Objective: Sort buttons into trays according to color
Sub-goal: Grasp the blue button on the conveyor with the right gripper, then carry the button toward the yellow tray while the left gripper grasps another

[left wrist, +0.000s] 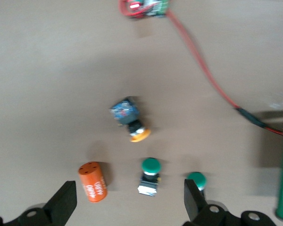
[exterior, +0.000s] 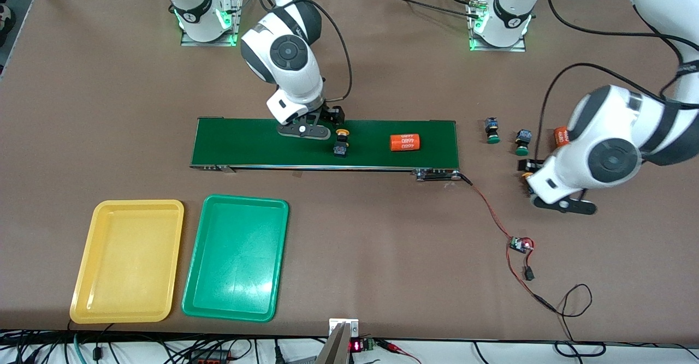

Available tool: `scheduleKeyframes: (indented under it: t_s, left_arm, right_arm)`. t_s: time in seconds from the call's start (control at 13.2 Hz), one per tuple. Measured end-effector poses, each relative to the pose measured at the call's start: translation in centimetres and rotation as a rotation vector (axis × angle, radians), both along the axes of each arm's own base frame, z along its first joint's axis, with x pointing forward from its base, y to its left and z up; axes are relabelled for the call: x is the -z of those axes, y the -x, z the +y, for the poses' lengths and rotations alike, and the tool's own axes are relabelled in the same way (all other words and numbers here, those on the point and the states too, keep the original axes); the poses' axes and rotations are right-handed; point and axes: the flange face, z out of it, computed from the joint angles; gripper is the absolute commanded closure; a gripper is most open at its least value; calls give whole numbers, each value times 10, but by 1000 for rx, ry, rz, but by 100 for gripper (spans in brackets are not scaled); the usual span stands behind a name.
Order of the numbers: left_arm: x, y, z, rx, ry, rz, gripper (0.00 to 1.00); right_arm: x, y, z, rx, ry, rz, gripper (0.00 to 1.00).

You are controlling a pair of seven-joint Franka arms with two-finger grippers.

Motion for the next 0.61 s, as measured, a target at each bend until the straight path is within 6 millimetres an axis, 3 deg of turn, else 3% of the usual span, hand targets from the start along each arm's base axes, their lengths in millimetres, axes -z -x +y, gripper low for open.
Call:
scheduleKeyframes:
  t_s: [0.15,0.46,0.61]
  left_arm:
    - [20,-6,25,-141,-26,-24,0]
    - [83,-12,34,-394,-3,-105,0]
    - [115,-3,52,-433,49,-148,0]
  right_arm:
    - [8,-7,6,8,3,-4,0]
    - [23,-22,5,24,-15,-32,0]
    - [35,-26,4,25,-20,-41,0]
